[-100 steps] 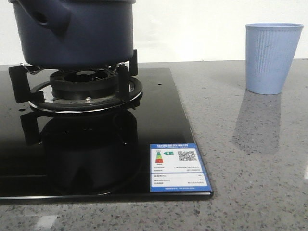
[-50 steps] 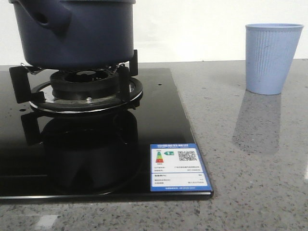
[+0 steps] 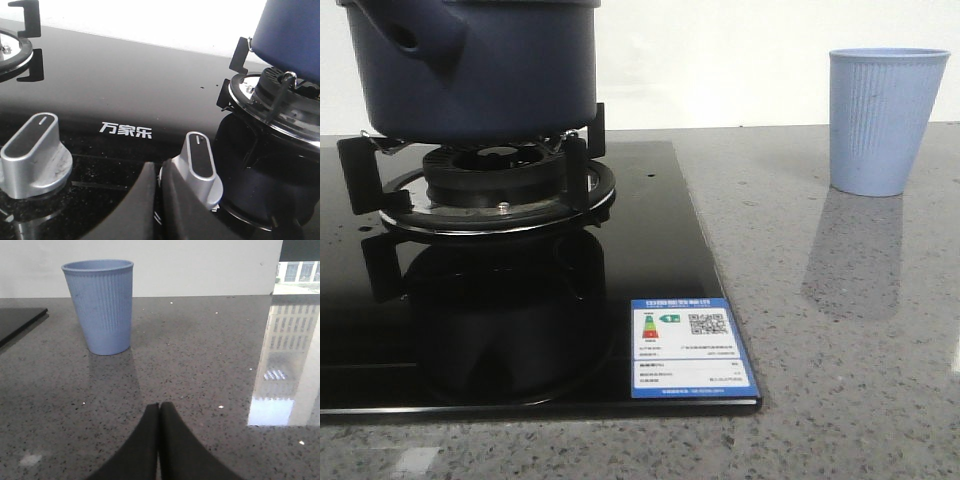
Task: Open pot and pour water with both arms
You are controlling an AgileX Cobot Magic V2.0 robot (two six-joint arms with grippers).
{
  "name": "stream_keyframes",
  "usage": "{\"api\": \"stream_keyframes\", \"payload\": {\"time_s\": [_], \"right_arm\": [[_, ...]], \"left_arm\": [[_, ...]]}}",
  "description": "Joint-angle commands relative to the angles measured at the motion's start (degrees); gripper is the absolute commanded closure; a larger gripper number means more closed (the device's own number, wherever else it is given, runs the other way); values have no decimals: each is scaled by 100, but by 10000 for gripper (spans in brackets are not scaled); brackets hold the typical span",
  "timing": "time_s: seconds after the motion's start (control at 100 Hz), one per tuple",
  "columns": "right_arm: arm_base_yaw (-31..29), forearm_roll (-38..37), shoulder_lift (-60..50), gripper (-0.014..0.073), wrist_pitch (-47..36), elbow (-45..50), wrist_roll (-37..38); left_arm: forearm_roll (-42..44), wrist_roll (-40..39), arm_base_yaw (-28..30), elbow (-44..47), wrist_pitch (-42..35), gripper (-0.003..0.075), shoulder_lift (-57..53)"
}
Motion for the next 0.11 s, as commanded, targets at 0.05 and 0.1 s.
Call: {"api": "stream_keyframes", "payload": {"time_s": [0.05,0.1], "right_arm": [[-36,-4,-116,660,-422,152,-22],[-36,-4,-116,660,-422,152,-22]], "left_arm": [[-74,-47,14,200,-408,739,-155],[-74,-47,14,200,-408,739,-155]]}}
